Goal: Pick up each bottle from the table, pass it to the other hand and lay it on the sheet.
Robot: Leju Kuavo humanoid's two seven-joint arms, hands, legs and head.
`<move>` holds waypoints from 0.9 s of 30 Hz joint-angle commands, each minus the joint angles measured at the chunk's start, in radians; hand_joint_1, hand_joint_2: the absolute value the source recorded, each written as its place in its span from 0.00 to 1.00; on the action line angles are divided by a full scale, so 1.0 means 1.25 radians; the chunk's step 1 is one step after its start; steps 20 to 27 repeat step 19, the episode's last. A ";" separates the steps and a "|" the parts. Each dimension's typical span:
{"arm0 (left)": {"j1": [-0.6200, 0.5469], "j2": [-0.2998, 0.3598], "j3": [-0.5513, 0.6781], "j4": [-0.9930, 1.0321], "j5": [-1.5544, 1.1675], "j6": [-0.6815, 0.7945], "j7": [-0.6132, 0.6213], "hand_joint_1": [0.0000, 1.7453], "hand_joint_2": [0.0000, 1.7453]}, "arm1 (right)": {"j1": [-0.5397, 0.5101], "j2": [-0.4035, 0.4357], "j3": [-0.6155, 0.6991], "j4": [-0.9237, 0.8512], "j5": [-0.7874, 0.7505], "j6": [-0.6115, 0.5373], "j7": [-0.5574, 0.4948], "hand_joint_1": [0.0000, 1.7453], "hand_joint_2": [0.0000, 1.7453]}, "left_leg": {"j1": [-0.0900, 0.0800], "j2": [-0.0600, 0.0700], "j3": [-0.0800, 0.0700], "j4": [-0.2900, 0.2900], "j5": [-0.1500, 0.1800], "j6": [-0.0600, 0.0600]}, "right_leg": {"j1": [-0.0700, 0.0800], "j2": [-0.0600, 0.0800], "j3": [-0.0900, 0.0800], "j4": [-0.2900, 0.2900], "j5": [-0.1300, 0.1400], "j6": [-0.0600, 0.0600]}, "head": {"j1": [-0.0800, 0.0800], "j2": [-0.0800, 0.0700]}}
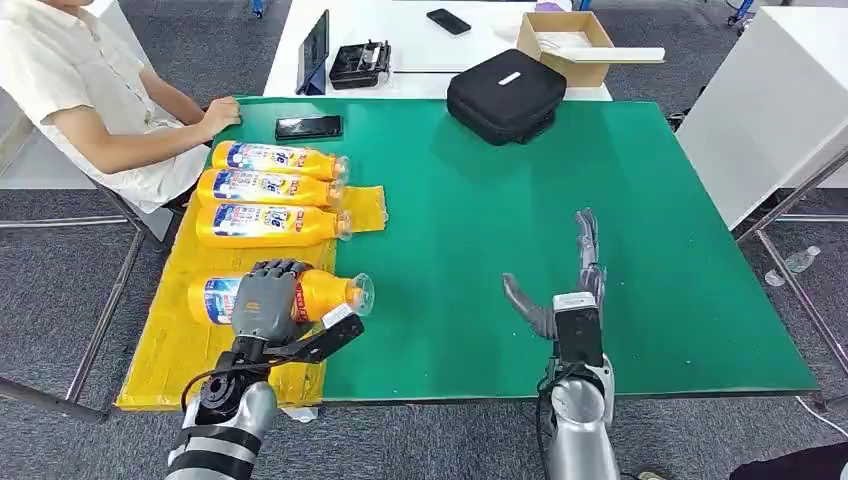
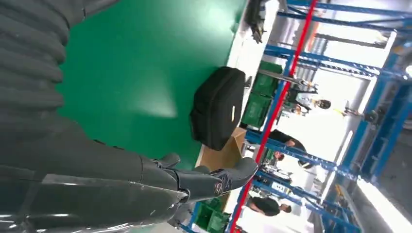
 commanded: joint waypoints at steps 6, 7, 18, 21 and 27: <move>-0.090 0.078 -0.001 0.229 0.001 -0.013 -0.015 1.00 1.00 | -0.046 -0.011 -0.032 0.107 -0.011 0.010 -0.021 0.00 1.00 | 0.000 0.002 0.004 -0.001 -0.001 -0.001 | 0.001 0.001 0.004 -0.001 0.000 -0.004 | 0.000 0.000; -0.097 0.082 0.000 0.246 0.003 -0.024 -0.012 1.00 1.00 | -0.049 -0.013 -0.030 0.111 -0.011 0.011 -0.021 0.00 1.00 | 0.000 0.003 0.004 -0.001 0.000 0.000 | 0.001 0.001 0.003 -0.001 0.000 -0.003 | 0.000 0.000; -0.113 0.092 0.007 0.297 -0.005 -0.005 0.006 0.92 1.00 | -0.055 -0.016 -0.027 0.128 -0.010 0.013 -0.022 0.00 1.00 | 0.000 0.002 0.003 -0.001 0.000 -0.001 | 0.000 0.001 0.002 0.001 0.000 -0.002 | 0.000 0.000; -0.113 0.092 0.007 0.297 -0.005 -0.005 0.006 0.92 1.00 | -0.055 -0.016 -0.027 0.128 -0.010 0.013 -0.022 0.00 1.00 | 0.000 0.003 0.005 -0.001 0.000 -0.001 | 0.001 0.001 0.003 0.001 0.000 -0.004 | 0.000 0.000; -0.113 0.092 0.007 0.297 -0.005 -0.005 0.006 0.92 1.00 | -0.055 -0.016 -0.027 0.128 -0.010 0.013 -0.022 0.00 1.00 | 0.000 0.003 0.005 -0.001 0.000 -0.001 | 0.001 0.001 0.003 0.001 0.000 -0.004 | 0.000 0.000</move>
